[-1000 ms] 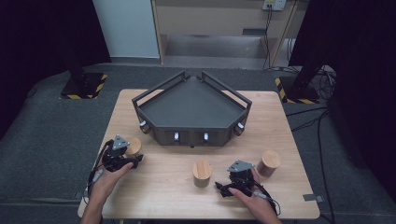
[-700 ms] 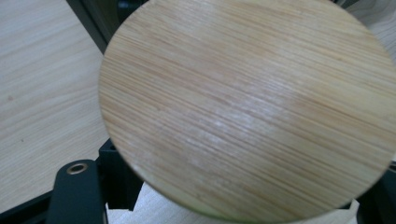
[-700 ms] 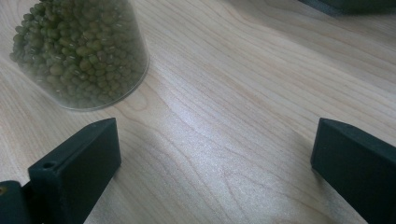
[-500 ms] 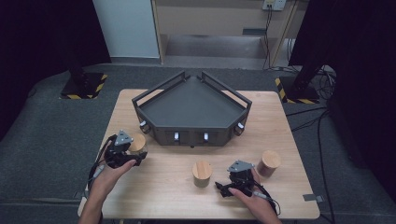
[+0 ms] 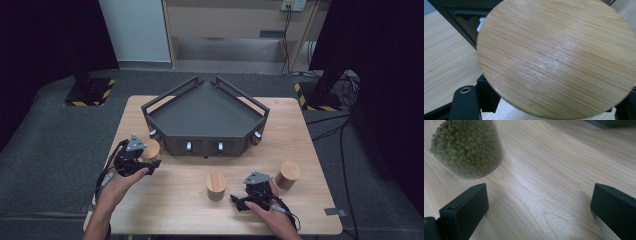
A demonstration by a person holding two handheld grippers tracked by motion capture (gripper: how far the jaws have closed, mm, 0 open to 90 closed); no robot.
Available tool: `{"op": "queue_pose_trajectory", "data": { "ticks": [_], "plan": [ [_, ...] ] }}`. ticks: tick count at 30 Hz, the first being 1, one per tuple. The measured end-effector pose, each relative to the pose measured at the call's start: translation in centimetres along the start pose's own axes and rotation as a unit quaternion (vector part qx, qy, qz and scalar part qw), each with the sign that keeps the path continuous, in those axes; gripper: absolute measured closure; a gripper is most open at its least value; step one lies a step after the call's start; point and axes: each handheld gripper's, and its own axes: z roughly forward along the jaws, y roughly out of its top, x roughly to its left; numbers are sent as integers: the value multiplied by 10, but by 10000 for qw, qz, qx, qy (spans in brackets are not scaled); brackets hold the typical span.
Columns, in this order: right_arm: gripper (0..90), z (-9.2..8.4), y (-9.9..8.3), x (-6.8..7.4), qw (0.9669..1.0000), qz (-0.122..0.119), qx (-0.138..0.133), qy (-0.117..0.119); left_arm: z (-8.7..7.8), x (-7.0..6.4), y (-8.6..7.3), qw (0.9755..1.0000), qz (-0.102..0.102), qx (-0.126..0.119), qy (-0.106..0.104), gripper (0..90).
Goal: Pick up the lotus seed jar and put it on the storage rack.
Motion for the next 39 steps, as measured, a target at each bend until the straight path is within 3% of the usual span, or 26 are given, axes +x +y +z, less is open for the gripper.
{"op": "queue_pose_trajectory", "data": {
  "ticks": [15,39],
  "plan": [
    [17,0,0,0,10000,0,0,1,-11,-1,16,9999,138,0,-88,241],
    [17,0,0,-1,10000,4,0,15,-23,-5,60,9987,452,65,-231,241]
  ]
}}
